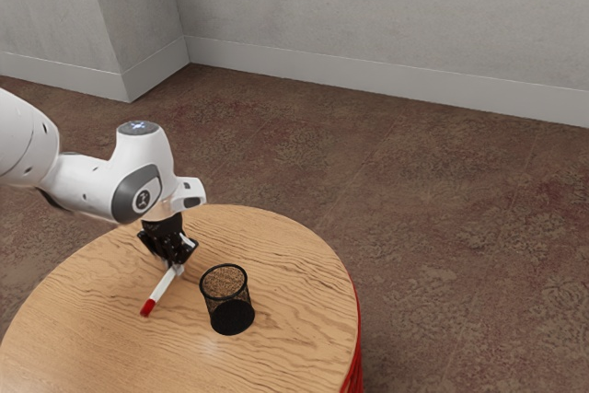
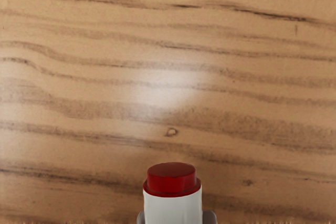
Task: Put the marker into the pen holder.
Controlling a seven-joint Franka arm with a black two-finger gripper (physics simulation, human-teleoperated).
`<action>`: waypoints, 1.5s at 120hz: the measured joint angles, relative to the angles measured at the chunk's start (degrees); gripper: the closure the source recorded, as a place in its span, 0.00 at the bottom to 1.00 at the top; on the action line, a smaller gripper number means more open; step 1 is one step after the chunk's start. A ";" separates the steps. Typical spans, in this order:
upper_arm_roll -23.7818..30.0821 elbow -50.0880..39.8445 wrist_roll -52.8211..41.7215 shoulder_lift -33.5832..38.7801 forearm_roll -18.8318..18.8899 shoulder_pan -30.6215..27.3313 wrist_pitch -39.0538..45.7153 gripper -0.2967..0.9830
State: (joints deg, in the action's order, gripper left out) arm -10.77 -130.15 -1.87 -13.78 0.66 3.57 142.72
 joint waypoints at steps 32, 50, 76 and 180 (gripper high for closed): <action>-0.13 0.30 1.85 8.10 1.19 0.39 -3.57 0.85; -0.31 0.32 2.75 12.97 1.61 1.11 -6.73 0.83; 0.38 0.59 3.15 15.82 1.41 1.14 -9.74 0.82; 9.67 6.16 4.53 16.10 0.54 3.01 -14.58 0.81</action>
State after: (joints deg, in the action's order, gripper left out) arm -1.10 -124.00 2.66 2.32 1.20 6.58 128.14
